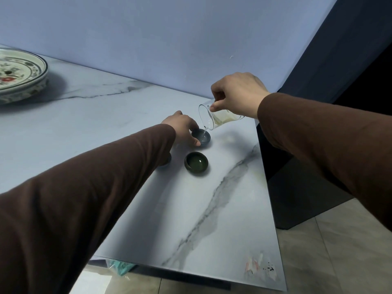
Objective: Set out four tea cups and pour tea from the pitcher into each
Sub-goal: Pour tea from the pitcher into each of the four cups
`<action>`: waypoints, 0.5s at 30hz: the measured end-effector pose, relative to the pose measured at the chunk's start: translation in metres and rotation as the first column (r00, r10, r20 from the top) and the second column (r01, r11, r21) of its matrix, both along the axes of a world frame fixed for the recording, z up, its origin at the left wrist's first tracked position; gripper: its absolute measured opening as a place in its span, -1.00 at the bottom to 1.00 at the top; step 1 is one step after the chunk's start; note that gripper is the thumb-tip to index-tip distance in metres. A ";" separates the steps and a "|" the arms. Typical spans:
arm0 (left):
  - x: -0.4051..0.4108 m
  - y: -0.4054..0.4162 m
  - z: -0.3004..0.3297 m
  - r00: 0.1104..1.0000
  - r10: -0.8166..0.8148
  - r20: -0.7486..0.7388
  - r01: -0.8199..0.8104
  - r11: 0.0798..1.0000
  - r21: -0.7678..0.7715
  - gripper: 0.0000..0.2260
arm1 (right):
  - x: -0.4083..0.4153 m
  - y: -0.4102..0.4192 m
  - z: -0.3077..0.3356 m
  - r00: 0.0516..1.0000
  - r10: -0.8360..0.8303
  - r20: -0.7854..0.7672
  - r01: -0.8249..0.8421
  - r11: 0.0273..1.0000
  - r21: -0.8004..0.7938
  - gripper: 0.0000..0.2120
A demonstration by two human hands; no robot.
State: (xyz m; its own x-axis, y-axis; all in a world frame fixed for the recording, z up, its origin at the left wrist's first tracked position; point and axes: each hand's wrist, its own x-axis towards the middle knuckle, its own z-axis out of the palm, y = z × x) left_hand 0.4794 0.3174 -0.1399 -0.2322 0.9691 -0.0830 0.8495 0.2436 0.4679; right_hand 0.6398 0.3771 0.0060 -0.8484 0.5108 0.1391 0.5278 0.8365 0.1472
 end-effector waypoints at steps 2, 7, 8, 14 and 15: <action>0.000 0.000 0.001 1.000 0.001 0.000 -0.001 1.000 -0.002 -0.40 | -0.001 -0.001 0.001 1.000 0.001 0.007 -0.001 1.000 0.009 -0.66; 0.000 0.000 0.001 1.000 0.004 -0.001 -0.004 1.000 0.001 -0.42 | -0.003 -0.002 0.003 1.000 -0.003 0.015 0.002 1.000 0.031 -0.62; 0.000 0.000 0.001 1.000 0.005 0.002 -0.005 1.000 0.002 -0.42 | -0.003 -0.002 0.003 1.000 -0.002 0.014 0.002 0.999 0.034 -0.63; 0.001 -0.001 0.002 1.000 0.005 -0.014 -0.005 1.000 0.004 -0.42 | 0.002 0.004 0.000 0.999 -0.027 -0.042 0.027 1.000 -0.007 -0.65; 0.002 -0.001 0.002 1.000 0.008 -0.012 -0.008 1.000 0.004 -0.42 | 0.006 0.007 -0.004 0.996 -0.055 -0.069 0.052 0.998 -0.043 -0.65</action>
